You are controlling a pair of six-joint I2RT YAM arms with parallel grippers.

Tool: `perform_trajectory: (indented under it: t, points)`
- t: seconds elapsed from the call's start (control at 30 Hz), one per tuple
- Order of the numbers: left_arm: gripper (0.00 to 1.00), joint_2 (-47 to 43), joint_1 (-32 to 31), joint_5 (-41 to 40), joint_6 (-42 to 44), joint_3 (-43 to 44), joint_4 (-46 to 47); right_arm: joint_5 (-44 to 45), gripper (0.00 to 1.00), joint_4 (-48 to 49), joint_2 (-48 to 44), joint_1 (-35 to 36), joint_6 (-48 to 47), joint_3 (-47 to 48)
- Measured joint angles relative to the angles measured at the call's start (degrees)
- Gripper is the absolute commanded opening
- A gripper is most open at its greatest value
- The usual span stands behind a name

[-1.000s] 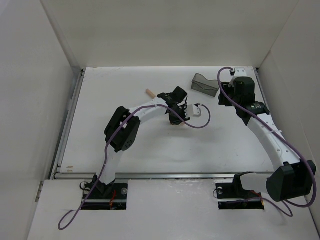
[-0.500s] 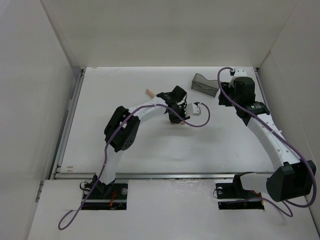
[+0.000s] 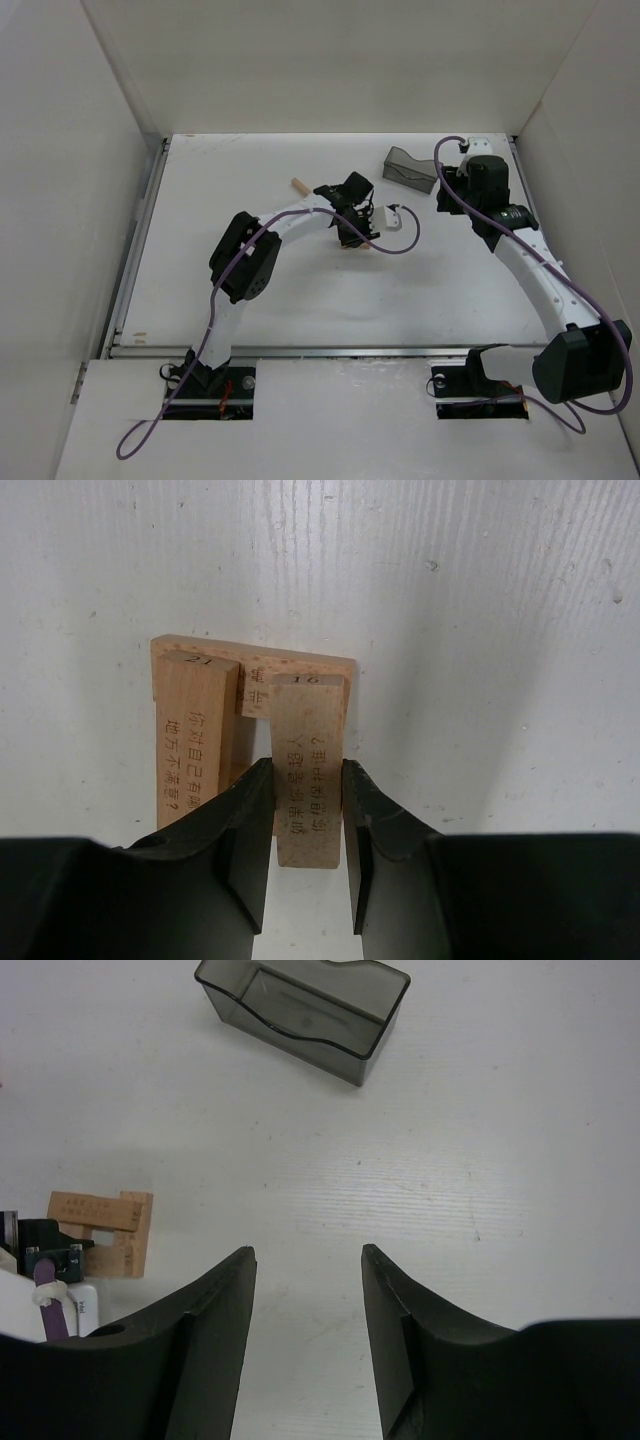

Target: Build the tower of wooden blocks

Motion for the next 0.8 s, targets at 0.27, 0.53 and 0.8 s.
perform_trajectory:
  t: [0.27,0.53,0.8]
  points:
    - [0.00,0.0,0.0,0.0,0.0,0.0,0.0,0.0,0.52,0.0,0.0,0.0,0.0,0.0]
    - [0.00,0.1,0.0,0.0,0.1,0.2,0.0,0.0,0.52,0.0,0.0,0.0,0.0,0.0]
    - [0.05,0.2,0.0,-0.1,0.1,0.4,0.0,0.0,0.52,0.0,0.0,0.0,0.0,0.0]
